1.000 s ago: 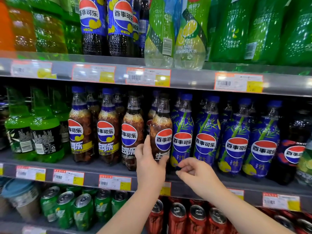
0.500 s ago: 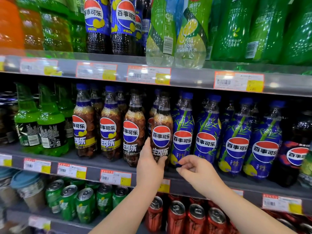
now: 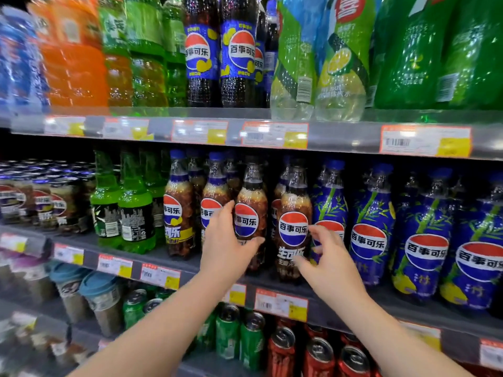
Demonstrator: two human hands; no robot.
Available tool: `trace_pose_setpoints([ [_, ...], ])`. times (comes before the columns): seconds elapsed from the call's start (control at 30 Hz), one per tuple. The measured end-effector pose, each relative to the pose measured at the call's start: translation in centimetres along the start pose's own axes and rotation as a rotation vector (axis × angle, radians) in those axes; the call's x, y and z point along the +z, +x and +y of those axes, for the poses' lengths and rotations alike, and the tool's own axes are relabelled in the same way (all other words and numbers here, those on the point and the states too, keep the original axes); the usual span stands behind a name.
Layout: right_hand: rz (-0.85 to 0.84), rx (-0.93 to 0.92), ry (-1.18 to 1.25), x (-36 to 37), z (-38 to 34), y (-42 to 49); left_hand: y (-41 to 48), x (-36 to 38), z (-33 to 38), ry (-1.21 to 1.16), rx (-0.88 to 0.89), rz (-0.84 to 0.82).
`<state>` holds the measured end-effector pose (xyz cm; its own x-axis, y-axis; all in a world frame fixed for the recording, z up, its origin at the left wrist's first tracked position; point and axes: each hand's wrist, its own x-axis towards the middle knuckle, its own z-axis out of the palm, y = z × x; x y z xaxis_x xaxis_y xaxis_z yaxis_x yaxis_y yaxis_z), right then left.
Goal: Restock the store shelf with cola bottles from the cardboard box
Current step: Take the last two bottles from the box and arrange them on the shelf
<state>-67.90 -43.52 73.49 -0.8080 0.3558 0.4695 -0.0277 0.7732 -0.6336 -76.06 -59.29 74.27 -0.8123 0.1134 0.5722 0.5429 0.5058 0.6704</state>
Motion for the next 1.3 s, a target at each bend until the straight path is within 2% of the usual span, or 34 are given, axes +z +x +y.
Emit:
trace_pose_setpoints([
  [0.1,0.085,-0.059,-0.124,-0.1,-1.8,1.1,1.6,0.0,-0.2,0.026,0.033,-0.106],
  [0.23,0.078,0.006,-0.360,-0.2,-3.4,2.2,2.7,0.3,-1.4,-0.010,0.014,-0.247],
  [0.4,0.070,0.049,-0.547,0.6,-4.6,2.5,2.7,0.4,-2.5,0.007,0.088,-0.250],
  [0.6,0.098,0.133,-0.486,1.7,-5.3,2.9,2.5,0.9,-3.7,0.112,0.173,-0.262],
  [0.83,0.144,0.185,-0.326,2.5,-5.3,3.1,2.4,0.4,-3.8,0.112,0.145,-0.246],
  [1.0,0.121,0.245,-0.312,3.3,-4.8,2.7,2.3,0.5,-3.9,0.109,0.152,-0.256],
  [1.3,0.179,0.206,-0.274,4.3,-4.0,2.7,1.8,1.3,-3.7,0.149,0.166,-0.228],
])
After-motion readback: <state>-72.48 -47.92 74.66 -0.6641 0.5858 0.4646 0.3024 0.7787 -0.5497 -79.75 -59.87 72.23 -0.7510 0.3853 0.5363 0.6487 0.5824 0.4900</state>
